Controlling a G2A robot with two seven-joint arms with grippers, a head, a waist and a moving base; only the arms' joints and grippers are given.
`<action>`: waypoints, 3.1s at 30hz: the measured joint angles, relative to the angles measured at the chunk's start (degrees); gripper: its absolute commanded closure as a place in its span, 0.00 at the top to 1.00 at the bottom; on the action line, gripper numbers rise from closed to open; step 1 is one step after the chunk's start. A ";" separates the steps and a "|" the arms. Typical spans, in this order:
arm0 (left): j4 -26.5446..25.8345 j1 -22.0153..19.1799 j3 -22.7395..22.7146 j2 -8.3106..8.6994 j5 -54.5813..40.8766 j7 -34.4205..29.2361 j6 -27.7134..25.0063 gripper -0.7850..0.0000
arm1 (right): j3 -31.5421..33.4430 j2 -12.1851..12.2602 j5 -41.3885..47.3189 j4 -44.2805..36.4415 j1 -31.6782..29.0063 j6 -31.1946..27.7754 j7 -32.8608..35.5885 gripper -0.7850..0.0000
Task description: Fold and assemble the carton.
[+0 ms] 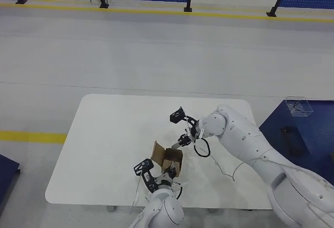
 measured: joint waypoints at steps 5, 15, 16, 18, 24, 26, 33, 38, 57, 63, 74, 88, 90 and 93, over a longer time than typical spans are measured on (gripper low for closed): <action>0.16 -0.05 0.20 -0.24 0.97 -0.67 0.53 1.00 | 0.40 -0.01 -1.67 -1.15 -0.52 0.85 1.13 1.00; 0.32 0.07 -0.40 -0.61 2.01 -1.68 0.53 1.00 | 0.46 -0.61 -4.39 -4.48 -2.67 2.35 2.51 1.00; 0.30 0.12 -0.53 -0.65 2.09 -1.74 0.49 1.00 | 0.49 -0.71 -4.87 -4.54 -2.81 2.77 2.50 1.00; 0.42 0.15 -0.75 -0.71 2.26 -1.81 0.61 1.00 | 0.53 -0.90 -5.43 -4.55 -2.98 3.27 2.55 1.00; 1.32 -0.14 -0.87 -1.23 2.44 -1.42 1.77 1.00 | 1.25 -1.37 -5.94 -4.13 -3.21 3.27 2.87 1.00; 1.77 -0.32 -0.78 -1.48 2.26 -1.32 2.27 1.00 | 1.55 -1.50 -6.08 -3.96 -3.28 3.13 2.88 1.00; 1.47 -0.65 -1.16 -2.24 1.64 -0.25 3.28 1.00 | 2.57 -1.86 -6.74 -3.67 -3.28 3.13 3.05 1.00; -2.30 1.25 -1.92 -2.18 2.41 0.55 2.65 1.00 | 4.11 -1.75 -6.45 -4.18 -3.16 1.49 1.86 1.00; -15.60 1.80 -14.44 -1.42 3.14 2.62 1.68 1.00 | 20.96 14.09 -1.74 -23.97 -14.14 -3.32 18.67 1.00; -7.54 -3.11 -13.57 -2.30 1.92 1.05 4.35 1.00 | 19.93 15.55 -5.96 -28.01 -16.66 1.37 22.80 1.00; -9.72 0.08 -14.46 -2.13 3.39 -4.13 4.44 1.00 | 15.29 12.50 -11.69 -24.25 -14.68 7.03 15.97 1.00; -14.88 4.23 -13.37 -0.77 5.69 -17.11 2.12 1.00 | 9.22 6.96 -12.68 -18.02 -12.14 9.05 11.19 1.00; -15.35 4.73 -13.19 -0.58 6.29 -17.83 1.63 1.00 | 8.72 6.28 -12.34 -17.14 -11.85 8.90 10.98 1.00; -15.61 5.38 -12.52 -0.36 7.24 -18.75 0.69 1.00 | 8.04 5.31 -12.40 -15.51 -11.35 8.82 10.55 1.00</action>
